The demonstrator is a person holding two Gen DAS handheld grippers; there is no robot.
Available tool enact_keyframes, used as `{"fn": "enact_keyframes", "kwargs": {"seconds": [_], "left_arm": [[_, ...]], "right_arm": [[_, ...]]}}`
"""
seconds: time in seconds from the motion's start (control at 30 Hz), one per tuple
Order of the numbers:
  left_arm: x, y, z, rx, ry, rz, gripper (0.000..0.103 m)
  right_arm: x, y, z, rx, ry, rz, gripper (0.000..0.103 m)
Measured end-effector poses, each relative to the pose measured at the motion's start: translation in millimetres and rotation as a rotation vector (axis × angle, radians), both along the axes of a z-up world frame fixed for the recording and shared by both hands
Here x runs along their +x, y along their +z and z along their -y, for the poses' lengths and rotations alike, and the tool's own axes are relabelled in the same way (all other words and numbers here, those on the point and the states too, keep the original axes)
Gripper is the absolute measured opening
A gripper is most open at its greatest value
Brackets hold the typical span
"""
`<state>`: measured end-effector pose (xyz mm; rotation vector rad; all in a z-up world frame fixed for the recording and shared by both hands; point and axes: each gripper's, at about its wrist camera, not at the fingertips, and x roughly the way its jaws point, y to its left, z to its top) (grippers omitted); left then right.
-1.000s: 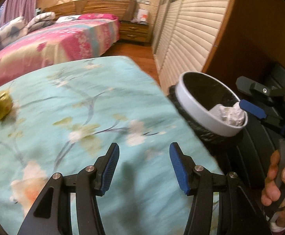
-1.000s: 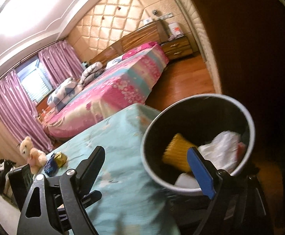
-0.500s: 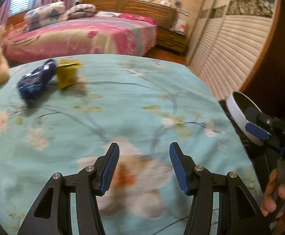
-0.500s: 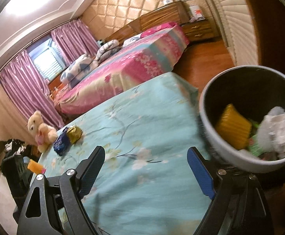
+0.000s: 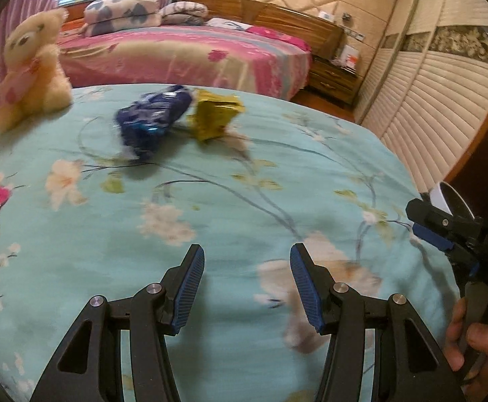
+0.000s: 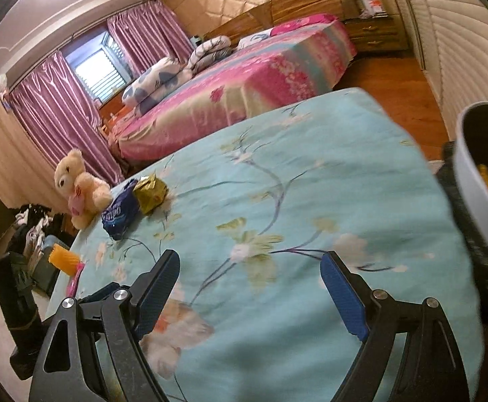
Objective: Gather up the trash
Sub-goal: 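Move both open tools back toward the blue and yellow snack packets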
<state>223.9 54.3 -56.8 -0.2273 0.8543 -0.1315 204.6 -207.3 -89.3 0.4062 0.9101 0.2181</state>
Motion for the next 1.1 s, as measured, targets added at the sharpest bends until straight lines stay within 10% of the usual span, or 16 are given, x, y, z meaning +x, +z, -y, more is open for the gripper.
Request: {"fn": "enact_keyframes", "kwargs": {"seconds": [1.1], "left_arm": [[104.5, -2.2, -87.2, 0.027, 0.074, 0.027, 0.054]], "right_arm": [[125.4, -28.0, -128.3, 0.106, 0.218, -0.025, 0.082]]}}
